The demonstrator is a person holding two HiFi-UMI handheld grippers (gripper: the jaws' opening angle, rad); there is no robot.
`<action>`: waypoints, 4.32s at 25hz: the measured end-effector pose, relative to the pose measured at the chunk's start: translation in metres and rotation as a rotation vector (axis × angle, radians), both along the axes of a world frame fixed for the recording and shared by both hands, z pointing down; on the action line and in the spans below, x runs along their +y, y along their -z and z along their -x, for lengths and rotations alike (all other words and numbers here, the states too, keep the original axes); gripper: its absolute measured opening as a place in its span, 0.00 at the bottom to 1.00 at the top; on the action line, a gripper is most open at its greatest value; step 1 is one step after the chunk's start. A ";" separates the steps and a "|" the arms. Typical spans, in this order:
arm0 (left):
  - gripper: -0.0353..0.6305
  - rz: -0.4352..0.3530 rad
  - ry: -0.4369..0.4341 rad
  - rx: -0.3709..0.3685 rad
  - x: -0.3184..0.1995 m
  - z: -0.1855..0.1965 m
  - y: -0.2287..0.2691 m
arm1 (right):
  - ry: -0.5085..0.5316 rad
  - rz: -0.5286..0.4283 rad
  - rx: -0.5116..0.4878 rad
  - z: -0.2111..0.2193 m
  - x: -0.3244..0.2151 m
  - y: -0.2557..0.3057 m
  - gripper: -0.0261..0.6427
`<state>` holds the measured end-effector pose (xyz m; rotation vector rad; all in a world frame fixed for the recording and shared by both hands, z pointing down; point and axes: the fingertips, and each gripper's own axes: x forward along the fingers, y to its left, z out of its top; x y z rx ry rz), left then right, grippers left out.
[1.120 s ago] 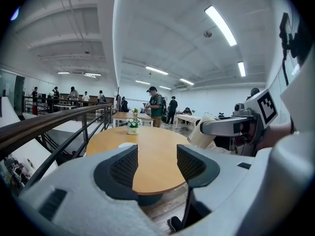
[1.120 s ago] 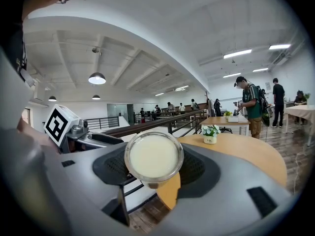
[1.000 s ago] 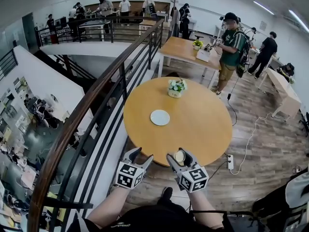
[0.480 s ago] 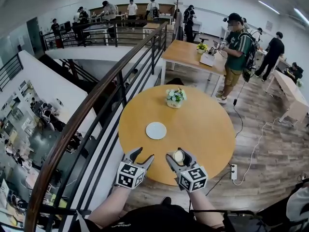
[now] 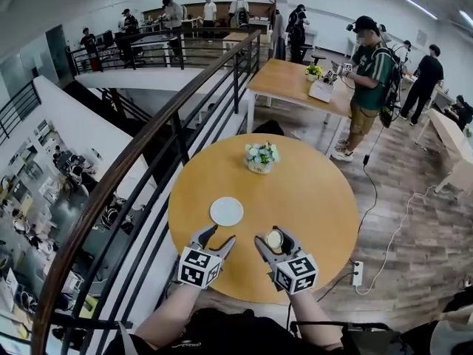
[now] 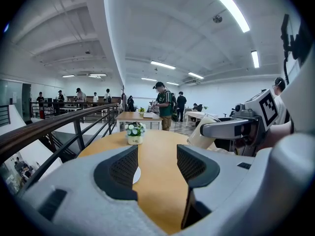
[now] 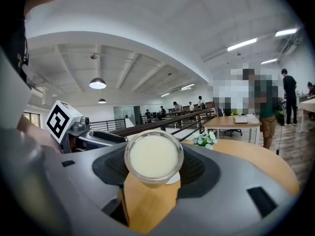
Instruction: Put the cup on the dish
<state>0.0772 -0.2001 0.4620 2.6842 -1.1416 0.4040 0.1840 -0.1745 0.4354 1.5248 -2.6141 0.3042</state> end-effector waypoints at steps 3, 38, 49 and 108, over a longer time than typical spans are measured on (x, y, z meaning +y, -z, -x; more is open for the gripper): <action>0.43 0.007 0.004 -0.008 -0.001 -0.010 -0.005 | 0.011 0.012 -0.006 -0.009 -0.004 -0.007 0.42; 0.37 0.044 -0.006 -0.003 -0.071 0.042 -0.016 | 0.027 -0.019 0.108 0.059 -0.078 -0.007 0.42; 0.37 0.145 -0.020 -0.024 -0.084 0.041 -0.067 | 0.033 0.085 0.138 0.066 -0.101 -0.067 0.42; 0.33 0.321 0.000 -0.021 -0.119 0.047 -0.176 | 0.065 0.275 0.355 0.100 -0.234 -0.230 0.42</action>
